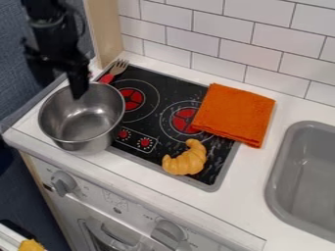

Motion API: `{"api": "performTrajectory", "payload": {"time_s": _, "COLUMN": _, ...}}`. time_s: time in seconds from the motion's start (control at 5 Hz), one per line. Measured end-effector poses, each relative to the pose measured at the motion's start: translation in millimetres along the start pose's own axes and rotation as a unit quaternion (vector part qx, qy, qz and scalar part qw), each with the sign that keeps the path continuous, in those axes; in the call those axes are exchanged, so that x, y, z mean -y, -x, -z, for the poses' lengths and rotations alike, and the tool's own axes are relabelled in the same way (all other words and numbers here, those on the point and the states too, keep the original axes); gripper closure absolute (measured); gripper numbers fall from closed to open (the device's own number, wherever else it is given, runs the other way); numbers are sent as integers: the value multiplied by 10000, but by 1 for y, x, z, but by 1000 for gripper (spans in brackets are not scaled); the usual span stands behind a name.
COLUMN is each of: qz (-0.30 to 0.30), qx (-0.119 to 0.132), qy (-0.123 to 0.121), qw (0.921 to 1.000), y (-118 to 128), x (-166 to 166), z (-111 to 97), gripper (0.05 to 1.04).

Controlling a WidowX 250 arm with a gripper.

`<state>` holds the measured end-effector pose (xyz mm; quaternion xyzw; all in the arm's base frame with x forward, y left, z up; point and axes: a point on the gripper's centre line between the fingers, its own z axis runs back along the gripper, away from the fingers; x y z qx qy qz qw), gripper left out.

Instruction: Moved the silver pot on the lower left side

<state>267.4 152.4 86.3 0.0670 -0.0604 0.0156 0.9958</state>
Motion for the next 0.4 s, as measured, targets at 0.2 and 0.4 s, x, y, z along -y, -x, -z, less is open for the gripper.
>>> {"api": "performTrajectory", "payload": {"time_s": 0.2, "qz": 377, "qx": 301, "qy": 201, "qw": 9986, "y": -7, "x": 17, "z": -17, "gripper": 83}}
{"api": "performTrajectory", "payload": {"time_s": 0.4, "qz": 554, "qx": 223, "qy": 405, "qw": 9974, "y": -8, "x": 26, "z": -15, "gripper": 82}}
